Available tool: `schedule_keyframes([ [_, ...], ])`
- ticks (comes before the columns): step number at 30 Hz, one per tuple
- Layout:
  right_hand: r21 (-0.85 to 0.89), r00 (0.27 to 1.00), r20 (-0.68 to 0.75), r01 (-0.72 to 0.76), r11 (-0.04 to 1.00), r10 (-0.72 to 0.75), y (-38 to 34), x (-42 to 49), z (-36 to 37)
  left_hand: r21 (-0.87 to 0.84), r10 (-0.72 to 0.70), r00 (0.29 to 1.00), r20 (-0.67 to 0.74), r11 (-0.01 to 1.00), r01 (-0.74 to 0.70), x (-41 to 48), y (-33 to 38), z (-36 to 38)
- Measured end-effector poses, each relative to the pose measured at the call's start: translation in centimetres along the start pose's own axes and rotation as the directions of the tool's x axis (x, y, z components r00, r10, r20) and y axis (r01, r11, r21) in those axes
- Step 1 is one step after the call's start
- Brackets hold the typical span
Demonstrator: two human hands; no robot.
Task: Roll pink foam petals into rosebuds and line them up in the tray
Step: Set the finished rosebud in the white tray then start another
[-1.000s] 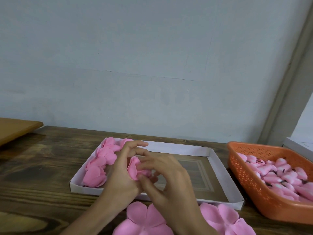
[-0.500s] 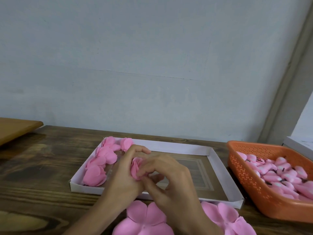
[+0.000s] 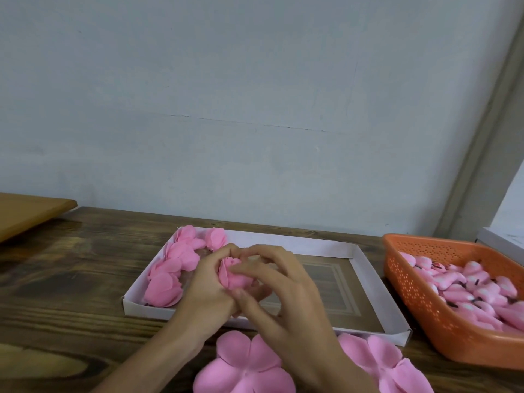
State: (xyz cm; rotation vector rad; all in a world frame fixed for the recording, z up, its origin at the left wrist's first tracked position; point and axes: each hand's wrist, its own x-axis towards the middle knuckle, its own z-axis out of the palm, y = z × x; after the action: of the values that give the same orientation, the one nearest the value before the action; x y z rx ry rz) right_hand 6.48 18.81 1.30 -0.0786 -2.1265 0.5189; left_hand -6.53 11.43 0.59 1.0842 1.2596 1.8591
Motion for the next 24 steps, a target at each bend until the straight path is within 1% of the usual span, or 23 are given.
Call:
schedule_keyframes([
  [2,0.010,1.000,-0.021,-0.005,1.000,0.005,0.1,-0.1,0.3,-0.142,-0.023,1.000,-0.005,0.990,0.022,0.4,-0.1,-0.2],
  [3,0.012,0.999,-0.032,-0.007,1.000,0.007,0.2,-0.1,0.3,-0.149,-0.013,0.999,-0.029,0.989,0.008,0.6,-0.1,-0.1],
  [4,0.007,0.999,-0.035,-0.011,1.000,0.012,0.2,-0.1,0.3,-0.125,0.006,0.998,-0.059,0.992,-0.013,0.6,-0.2,-0.1],
  [6,-0.023,0.999,-0.033,-0.017,1.000,0.016,0.3,-0.1,0.1,0.004,0.074,0.993,-0.097,0.997,-0.073,0.6,-0.5,-0.3],
  [8,-0.037,0.999,-0.026,-0.026,0.999,0.025,0.3,0.0,0.1,0.098,0.102,0.990,-0.098,0.991,-0.093,0.7,-0.5,-0.5],
  [11,-0.033,0.996,0.012,-0.083,0.996,0.083,0.2,-0.1,0.0,-0.022,0.054,0.998,-0.041,0.998,-0.055,0.8,-0.6,-0.6],
  [13,-0.033,0.994,0.036,-0.099,0.995,0.100,0.2,-0.1,-0.1,-0.014,0.047,0.998,-0.046,0.999,-0.048,0.8,-0.4,-0.3],
  [18,-0.031,0.988,0.111,-0.108,0.994,0.111,0.2,0.0,-0.3,0.079,0.103,0.993,-0.064,0.992,-0.098,0.4,-0.2,-0.3],
  [20,0.030,0.987,0.108,-0.119,0.992,0.115,0.2,0.1,-0.2,0.063,0.111,0.991,-0.070,0.992,-0.107,0.3,-0.1,-0.3],
  [21,0.084,0.987,0.089,-0.139,0.987,0.132,0.2,0.1,-0.2,0.082,0.129,0.989,-0.069,0.989,-0.123,0.1,0.0,-0.3],
  [23,0.238,0.974,0.041,-0.227,0.944,0.224,0.1,0.1,0.0,0.163,0.172,0.984,-0.040,0.973,-0.164,-0.1,0.1,-0.6],
  [24,0.342,0.954,0.043,-0.292,0.893,0.296,0.0,0.2,0.1,0.188,0.178,0.984,-0.031,0.967,-0.169,-0.2,0.2,-0.7],
])
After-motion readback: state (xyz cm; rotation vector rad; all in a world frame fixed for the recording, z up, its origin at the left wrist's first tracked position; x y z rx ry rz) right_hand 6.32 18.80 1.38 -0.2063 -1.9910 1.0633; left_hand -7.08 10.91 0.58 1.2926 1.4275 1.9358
